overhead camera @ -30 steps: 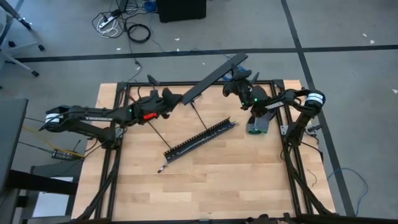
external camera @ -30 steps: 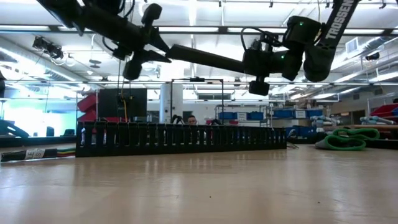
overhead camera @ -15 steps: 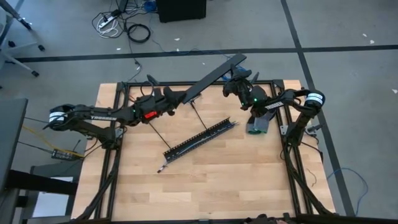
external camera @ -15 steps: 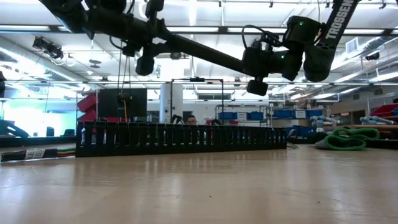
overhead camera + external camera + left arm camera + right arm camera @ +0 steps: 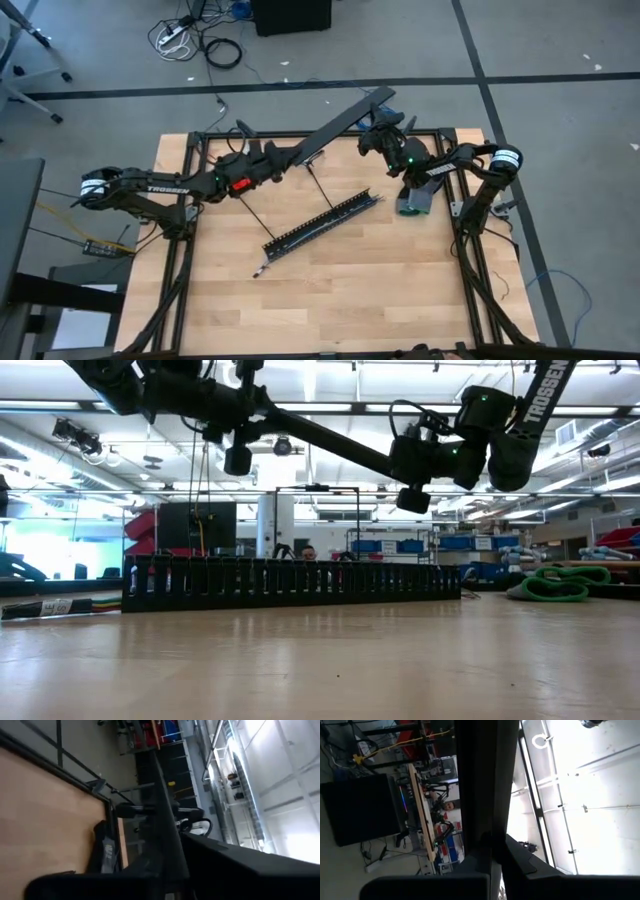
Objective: Ziptie cables
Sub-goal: Insert the black cover of the black cable duct
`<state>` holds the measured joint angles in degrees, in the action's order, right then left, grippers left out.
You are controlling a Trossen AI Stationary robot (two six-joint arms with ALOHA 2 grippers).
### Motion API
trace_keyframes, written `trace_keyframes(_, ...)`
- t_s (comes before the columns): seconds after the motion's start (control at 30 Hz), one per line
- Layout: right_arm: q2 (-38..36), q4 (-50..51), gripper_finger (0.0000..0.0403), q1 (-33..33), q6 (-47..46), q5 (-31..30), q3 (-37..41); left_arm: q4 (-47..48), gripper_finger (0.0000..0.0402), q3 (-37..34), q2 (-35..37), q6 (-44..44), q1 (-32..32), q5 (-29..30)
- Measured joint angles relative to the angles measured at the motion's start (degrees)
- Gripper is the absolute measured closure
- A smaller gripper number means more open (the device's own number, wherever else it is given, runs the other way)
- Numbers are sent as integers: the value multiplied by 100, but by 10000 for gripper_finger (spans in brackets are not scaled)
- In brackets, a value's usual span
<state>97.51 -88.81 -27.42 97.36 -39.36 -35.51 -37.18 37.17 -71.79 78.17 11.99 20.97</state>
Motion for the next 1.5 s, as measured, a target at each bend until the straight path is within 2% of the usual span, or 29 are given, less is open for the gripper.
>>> trace_keyframes(0.1,-2,46,391,0,-65,122,0,-180,390,0,0,-485,-4,-64)
trace_keyframes(0.27,-4,458,365,28,-624,206,0,-307,398,0,-2,-1021,-7,31)
trace_keyframes(0.37,-4,644,329,161,-1163,213,1,-291,399,0,-2,-1088,-4,87)
trace_keyframes(0.43,-4,682,300,357,-1368,1,-27,-274,400,0,-2,-1226,4,228)
trace_keyframes(0.53,-4,646,254,702,-1088,-252,-79,-305,401,0,-2,-1426,44,426)
trace_keyframes(0.67,-4,642,200,1184,-918,-115,-92,-440,401,0,2,-1675,154,528)
trace_keyframes(0.8,-4,666,162,1591,-796,-81,-92,-597,401,0,2,-2130,233,533)
trace_keyframes(0.93,-4,641,140,1883,-709,-59,-94,-623,401,0,4,-2822,264,496)
trace_keyframes(1.1,-4,593,135,2144,-2214,-223,-94,-523,401,0,4,-3560,193,27)
trace_keyframes(1.17,-4,592,139,2241,-2287,-263,-123,-398,401,0,4,-3603,89,-22)
trace_keyframes(1.23,-2,724,144,2376,-1813,-736,-259,-204,401,0,29,-3604,-15,-55)
trace_keyframes(1.33,-2,1008,152,2604,-732,-1885,-496,331,402,0,154,-3471,-131,-232)
trace_keyframes(1.4,0,1088,159,2736,-328,-2559,-622,799,401,0,327,-3441,-199,-233)
trace_keyframes(1.43,-4,1145,163,2813,-219,-2782,-663,1018,401,0,443,-3465,-218,-209)
trace_keyframes(1.5,-66,1511,173,2956,-239,-2836,-647,1548,401,0,728,-3469,-265,-43)
